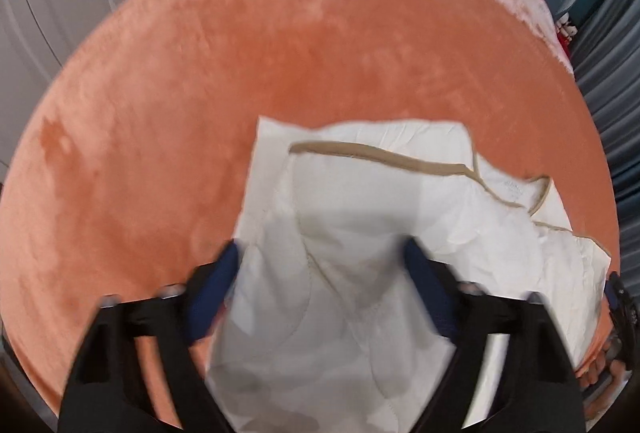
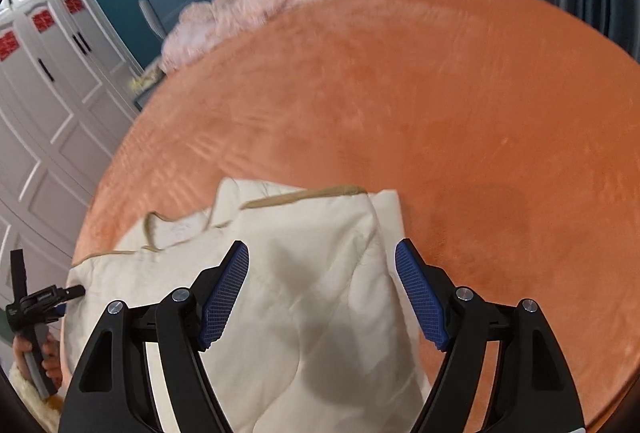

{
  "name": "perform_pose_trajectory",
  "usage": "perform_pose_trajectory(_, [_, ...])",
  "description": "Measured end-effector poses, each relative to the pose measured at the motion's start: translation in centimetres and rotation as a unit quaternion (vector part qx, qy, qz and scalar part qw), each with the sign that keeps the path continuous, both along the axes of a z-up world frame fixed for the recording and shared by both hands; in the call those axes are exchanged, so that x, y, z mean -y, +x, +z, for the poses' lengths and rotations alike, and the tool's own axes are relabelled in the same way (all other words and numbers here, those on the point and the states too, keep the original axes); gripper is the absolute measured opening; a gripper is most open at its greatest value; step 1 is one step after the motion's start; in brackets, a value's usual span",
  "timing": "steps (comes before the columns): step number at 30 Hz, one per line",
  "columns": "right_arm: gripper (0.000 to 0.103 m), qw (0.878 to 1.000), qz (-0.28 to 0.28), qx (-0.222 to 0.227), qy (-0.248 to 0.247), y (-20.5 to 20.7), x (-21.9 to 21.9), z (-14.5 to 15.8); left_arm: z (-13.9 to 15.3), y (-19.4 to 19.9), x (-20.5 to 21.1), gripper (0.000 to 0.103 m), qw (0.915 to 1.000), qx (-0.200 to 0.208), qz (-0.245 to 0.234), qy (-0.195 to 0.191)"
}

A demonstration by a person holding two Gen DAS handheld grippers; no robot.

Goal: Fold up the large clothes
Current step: 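Carry both cuffs over the jacket body toward the collar and lay them down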

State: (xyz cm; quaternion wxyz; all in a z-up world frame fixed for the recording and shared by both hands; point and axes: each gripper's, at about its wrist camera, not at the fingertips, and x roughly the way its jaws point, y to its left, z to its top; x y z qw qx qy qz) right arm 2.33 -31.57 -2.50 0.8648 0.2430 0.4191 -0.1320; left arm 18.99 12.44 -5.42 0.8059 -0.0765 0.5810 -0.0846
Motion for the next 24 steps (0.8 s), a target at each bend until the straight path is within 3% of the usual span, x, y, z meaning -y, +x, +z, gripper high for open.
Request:
perform_pose_trajectory(1, [0.071, 1.000, 0.001, -0.006, 0.001, 0.5, -0.2, -0.4, 0.1, 0.1, -0.2, 0.061, 1.0000, 0.002, 0.008, 0.001])
perform_pose_trajectory(2, [0.056, 1.000, 0.004, -0.013, 0.001, 1.1, -0.3, -0.9, 0.5, 0.1, -0.2, 0.046, 0.9999, 0.010, 0.013, 0.004])
perform_pose_trajectory(3, [0.026, 1.000, 0.007, -0.017, 0.001, 1.4, -0.4, -1.1, 1.0, 0.1, 0.0, 0.036, 0.9996, 0.022, 0.014, 0.009])
perform_pose_trajectory(4, [0.014, 1.000, 0.018, -0.024, 0.003, 2.0, -0.6, -1.2, 1.5, 0.1, 0.1, 0.021, 0.9993, 0.030, 0.015, 0.014])
perform_pose_trajectory(5, [0.012, 1.000, 0.022, -0.018, 0.002, 2.0, -0.8, -0.7, 2.0, 0.2, 0.2, 0.014, 0.9990, 0.040, 0.014, 0.015])
perform_pose_trajectory(7, [0.010, 1.000, 0.023, 0.012, -0.013, 1.9, -1.2, 0.9, 3.7, 0.4, 0.5, 0.012, 0.9974, 0.069, 0.010, 0.017])
perform_pose_trajectory(10, [0.010, 0.998, 0.012, 0.066, -0.021, 2.1, -1.1, 4.1, 5.8, 0.8, 1.1, 0.010, 0.9933, 0.112, 0.009, 0.027])
perform_pose_trajectory(12, [0.010, 0.997, 0.003, 0.076, -0.031, 2.6, -0.8, 5.0, 6.4, 1.5, 1.1, 0.010, 0.9917, 0.125, 0.018, 0.026])
perform_pose_trajectory(15, [0.010, 0.998, -0.004, 0.053, -0.033, 4.0, -0.1, 3.3, 5.0, 3.3, 1.5, 0.011, 0.9937, 0.106, 0.026, 0.028])
perform_pose_trajectory(24, [0.010, 0.999, -0.012, -0.027, -0.034, 6.3, 0.4, -4.1, -2.5, 4.9, 2.8, 0.015, 0.9938, 0.067, 0.024, 0.085])
